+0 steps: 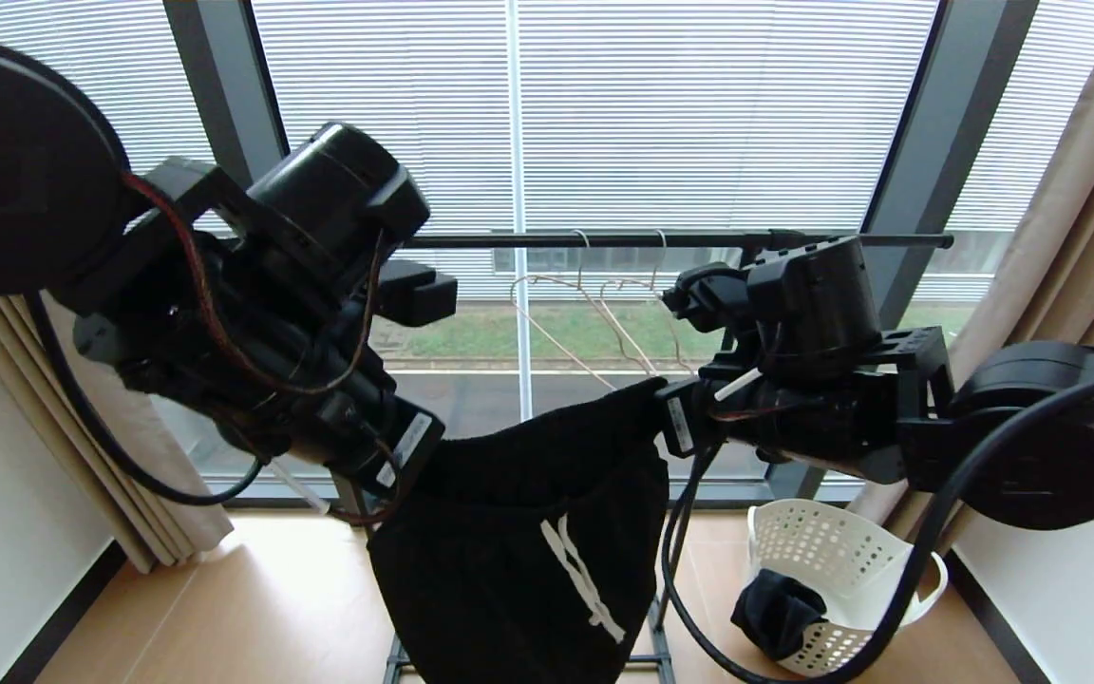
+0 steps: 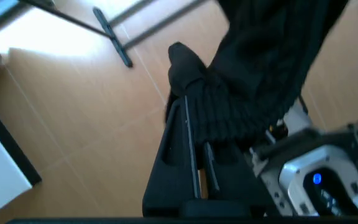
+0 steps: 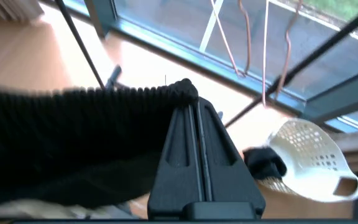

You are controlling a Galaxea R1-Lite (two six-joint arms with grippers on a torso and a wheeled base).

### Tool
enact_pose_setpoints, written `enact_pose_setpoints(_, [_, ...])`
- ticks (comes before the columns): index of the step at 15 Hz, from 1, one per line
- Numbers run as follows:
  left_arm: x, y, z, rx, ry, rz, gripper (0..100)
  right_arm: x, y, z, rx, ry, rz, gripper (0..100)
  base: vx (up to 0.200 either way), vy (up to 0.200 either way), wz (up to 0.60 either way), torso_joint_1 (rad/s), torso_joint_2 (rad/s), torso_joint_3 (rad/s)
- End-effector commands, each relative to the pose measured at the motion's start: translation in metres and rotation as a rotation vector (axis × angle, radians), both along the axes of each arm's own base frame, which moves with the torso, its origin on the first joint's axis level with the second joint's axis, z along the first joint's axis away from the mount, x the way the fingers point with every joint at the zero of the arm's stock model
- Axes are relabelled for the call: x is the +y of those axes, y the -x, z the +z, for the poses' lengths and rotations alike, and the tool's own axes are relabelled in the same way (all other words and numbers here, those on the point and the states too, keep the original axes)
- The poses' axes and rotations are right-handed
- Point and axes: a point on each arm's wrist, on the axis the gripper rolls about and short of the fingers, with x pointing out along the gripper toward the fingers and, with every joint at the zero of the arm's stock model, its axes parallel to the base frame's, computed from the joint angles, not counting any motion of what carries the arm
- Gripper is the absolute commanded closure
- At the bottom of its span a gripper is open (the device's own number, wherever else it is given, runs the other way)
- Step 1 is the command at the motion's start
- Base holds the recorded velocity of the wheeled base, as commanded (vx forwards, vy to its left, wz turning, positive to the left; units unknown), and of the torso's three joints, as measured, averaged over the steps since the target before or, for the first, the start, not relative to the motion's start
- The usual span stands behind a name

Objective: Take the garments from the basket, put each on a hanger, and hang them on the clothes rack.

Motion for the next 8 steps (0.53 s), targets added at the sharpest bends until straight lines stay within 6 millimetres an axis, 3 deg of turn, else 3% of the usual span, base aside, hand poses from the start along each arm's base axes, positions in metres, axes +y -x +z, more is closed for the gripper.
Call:
enact_pose_setpoints(1, [-0.004,0.032,-0.014,0.046,-0.013,-0.047,100,0.025,-0.011,-0.001,-0.017,-0.009,0.026,100,0.000,0.000,0.00,0.000,0.00,0.000])
enact_pose_setpoints(5, [-0.031,0.054,-0.044,0.083,0.004,-0.106,100,0.055,-0.031,0.008,-0.038,-0.033,0.044,100,0.000,0.000,0.00,0.000,0.00,0.000])
enact_pose_setpoints(8, [-0.048,0.067,-0.047,0.078,0.069,-0.136,100,0.079,-0.040,0.012,-0.009,-0.084,0.039,100,0.000,0.000,0.00,0.000,0.00,0.000])
